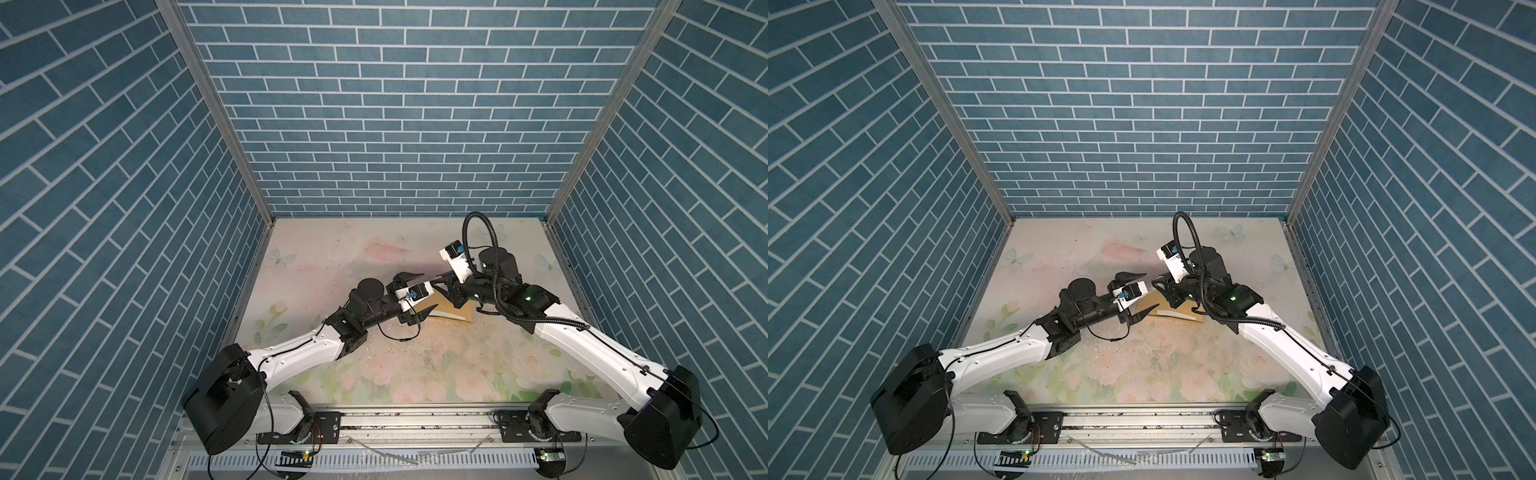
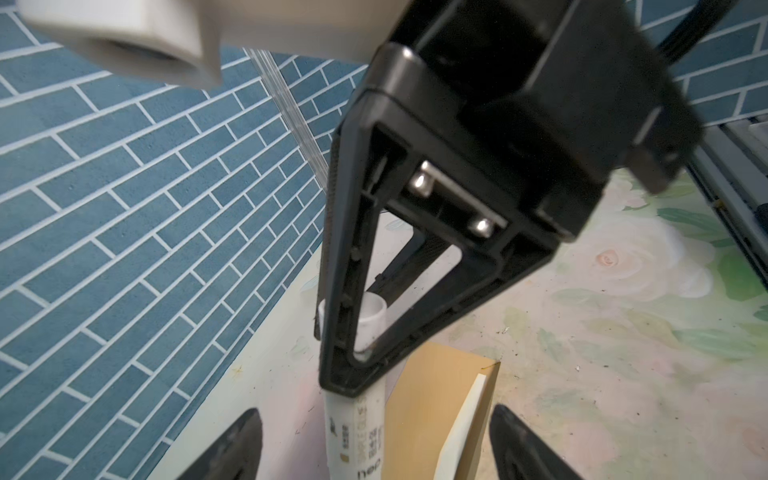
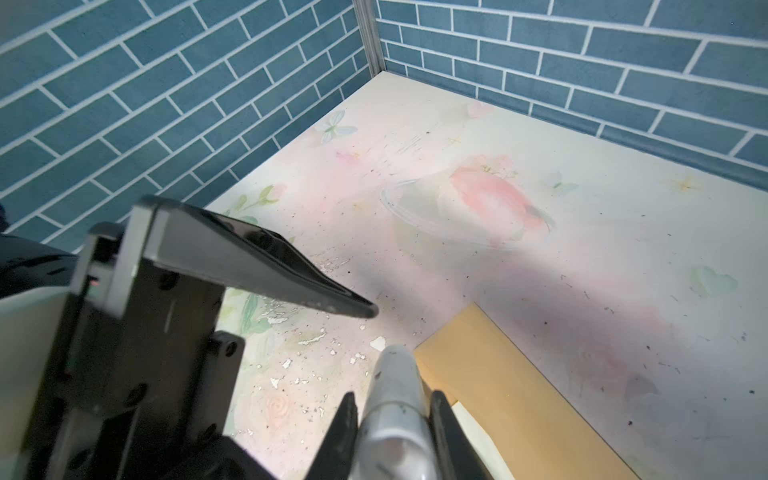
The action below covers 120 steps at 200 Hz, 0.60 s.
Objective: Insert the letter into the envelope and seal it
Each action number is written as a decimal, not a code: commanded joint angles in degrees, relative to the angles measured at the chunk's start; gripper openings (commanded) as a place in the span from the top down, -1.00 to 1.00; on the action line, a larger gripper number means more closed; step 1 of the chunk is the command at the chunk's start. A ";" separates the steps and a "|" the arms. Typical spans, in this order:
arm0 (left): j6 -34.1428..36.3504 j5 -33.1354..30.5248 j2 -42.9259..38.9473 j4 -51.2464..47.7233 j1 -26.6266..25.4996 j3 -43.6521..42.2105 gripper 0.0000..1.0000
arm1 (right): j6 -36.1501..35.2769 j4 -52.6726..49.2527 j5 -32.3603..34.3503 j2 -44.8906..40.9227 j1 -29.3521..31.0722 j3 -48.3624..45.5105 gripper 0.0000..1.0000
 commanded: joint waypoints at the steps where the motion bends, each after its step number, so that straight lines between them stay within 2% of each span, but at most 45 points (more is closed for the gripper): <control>1: -0.23 -1.63 1.50 3.55 0.02 -0.31 -0.62 | 1.86 -0.51 -4.36 -0.37 -0.18 3.61 1.00; 35: -0.74 -1.92 3.27 4.82 0.42 -0.66 -0.38 | 2.55 0.05 -7.91 -0.83 -0.16 3.44 1.00; 69: -0.73 -1.34 3.65 5.34 0.78 -0.92 -0.02 | 2.56 -0.05 -8.00 -0.89 -0.18 3.35 1.00; 90: -0.97 -1.14 3.97 6.41 1.05 -1.59 0.29 | 2.49 0.21 -8.10 -0.48 -0.20 3.68 1.00; 120: -2.54 -0.99 4.75 10.92 1.16 -3.49 0.87 | 2.82 0.38 -8.55 0.07 -0.16 4.02 1.00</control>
